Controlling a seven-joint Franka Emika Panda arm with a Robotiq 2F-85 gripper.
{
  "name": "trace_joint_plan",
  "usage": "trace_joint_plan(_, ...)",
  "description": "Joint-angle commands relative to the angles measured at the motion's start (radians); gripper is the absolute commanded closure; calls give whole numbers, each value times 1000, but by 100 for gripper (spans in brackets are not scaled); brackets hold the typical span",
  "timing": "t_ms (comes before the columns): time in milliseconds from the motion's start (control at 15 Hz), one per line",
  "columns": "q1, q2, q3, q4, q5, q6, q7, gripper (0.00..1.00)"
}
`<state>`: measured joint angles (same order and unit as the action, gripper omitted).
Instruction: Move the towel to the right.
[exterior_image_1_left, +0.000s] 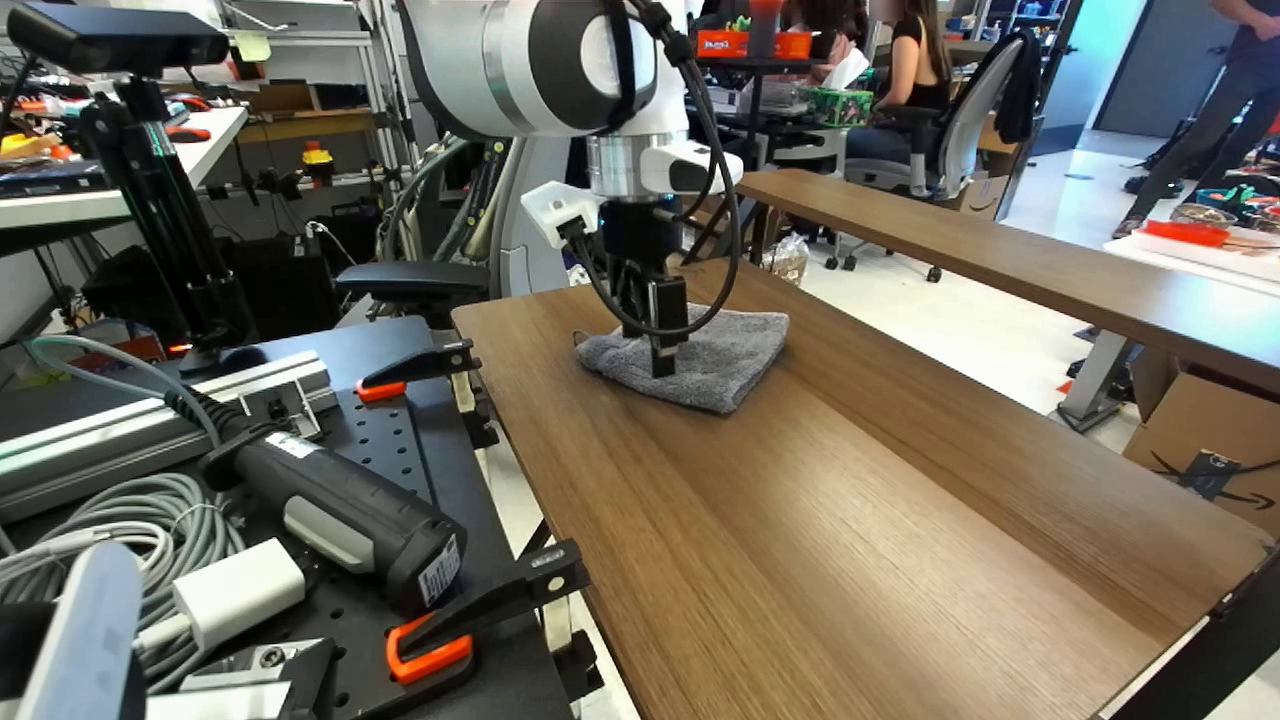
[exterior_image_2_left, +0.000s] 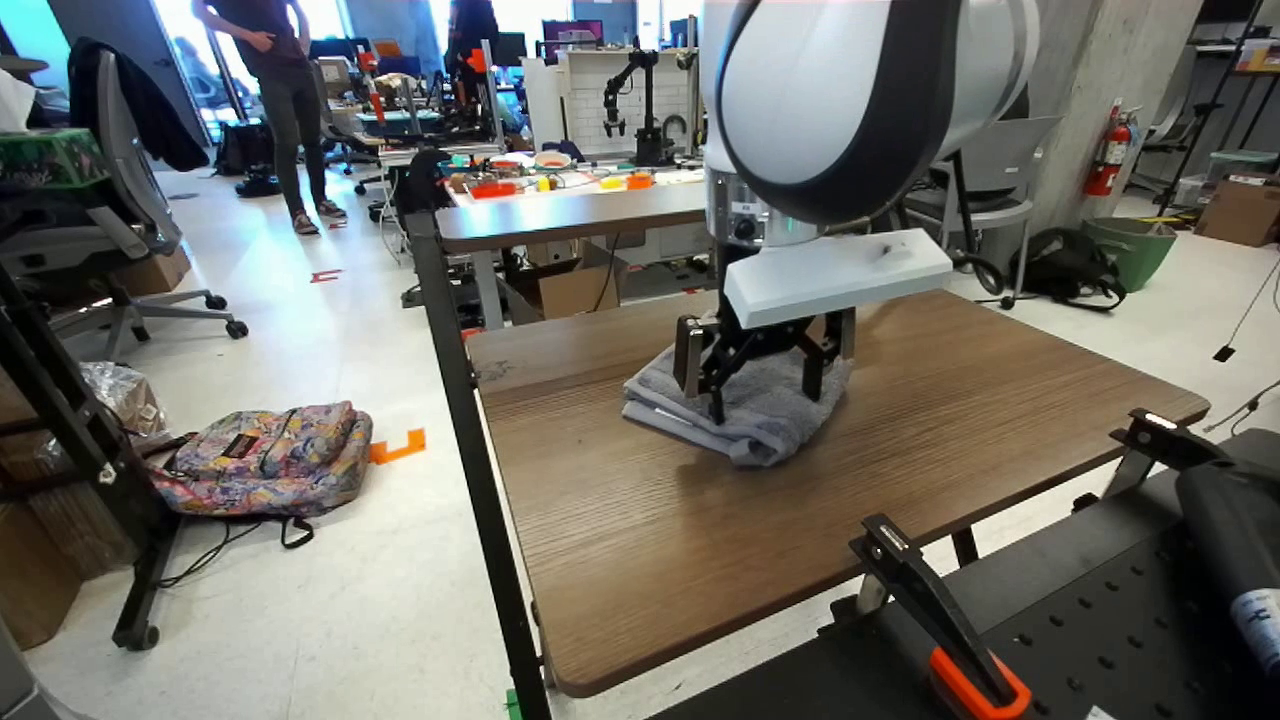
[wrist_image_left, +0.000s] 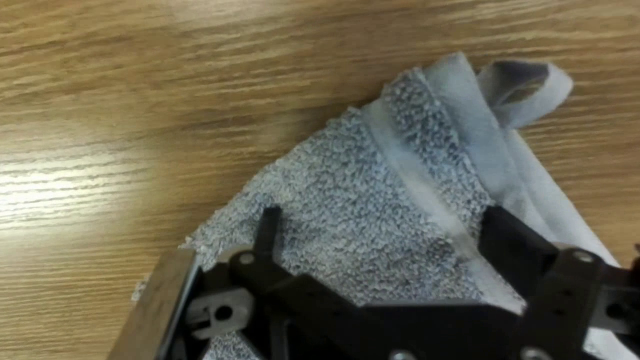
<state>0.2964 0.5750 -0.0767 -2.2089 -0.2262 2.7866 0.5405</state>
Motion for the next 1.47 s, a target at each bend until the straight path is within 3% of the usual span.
trace_joint_plan(0, 9, 35, -34, 39, 48, -3, -31, 0)
trace_joint_plan(533, -56, 35, -97, 25, 90, -6, -102, 0)
trace_joint_plan(1400, -277, 42, -146, 72, 153, -48, -227, 0)
